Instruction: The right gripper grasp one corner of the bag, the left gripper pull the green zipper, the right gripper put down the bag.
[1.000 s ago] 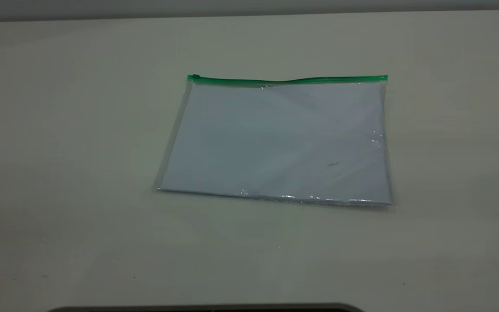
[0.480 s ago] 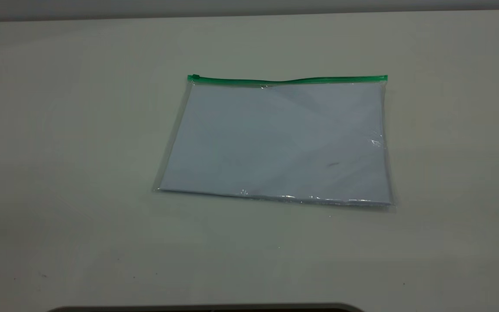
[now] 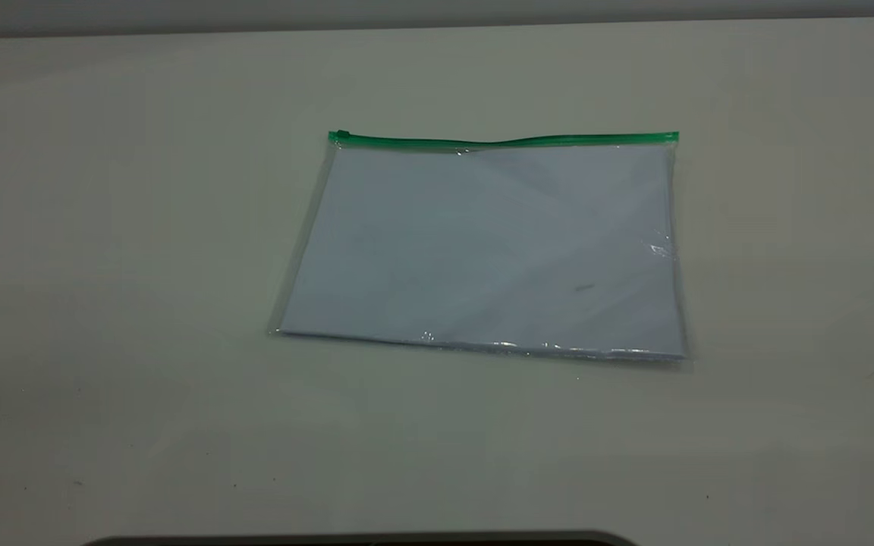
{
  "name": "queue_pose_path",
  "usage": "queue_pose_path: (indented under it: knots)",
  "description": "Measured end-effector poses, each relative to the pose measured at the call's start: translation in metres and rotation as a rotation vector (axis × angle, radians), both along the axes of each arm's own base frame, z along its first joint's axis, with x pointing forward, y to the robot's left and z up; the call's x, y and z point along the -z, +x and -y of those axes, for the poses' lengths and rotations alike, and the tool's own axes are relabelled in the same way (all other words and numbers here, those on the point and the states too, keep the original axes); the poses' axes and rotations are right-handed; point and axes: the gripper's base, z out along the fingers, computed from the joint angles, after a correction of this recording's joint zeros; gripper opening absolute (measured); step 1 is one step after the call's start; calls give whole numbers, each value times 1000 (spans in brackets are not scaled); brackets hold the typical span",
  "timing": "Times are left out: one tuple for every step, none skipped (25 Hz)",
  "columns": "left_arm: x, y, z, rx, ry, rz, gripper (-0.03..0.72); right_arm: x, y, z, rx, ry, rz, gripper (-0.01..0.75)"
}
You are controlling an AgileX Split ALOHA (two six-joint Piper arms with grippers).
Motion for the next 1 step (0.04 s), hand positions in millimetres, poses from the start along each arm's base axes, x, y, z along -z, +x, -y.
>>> queue_pose_path:
  knots:
    - [0,0,0,0,0,0,414,0,0,0,0,0,0,421]
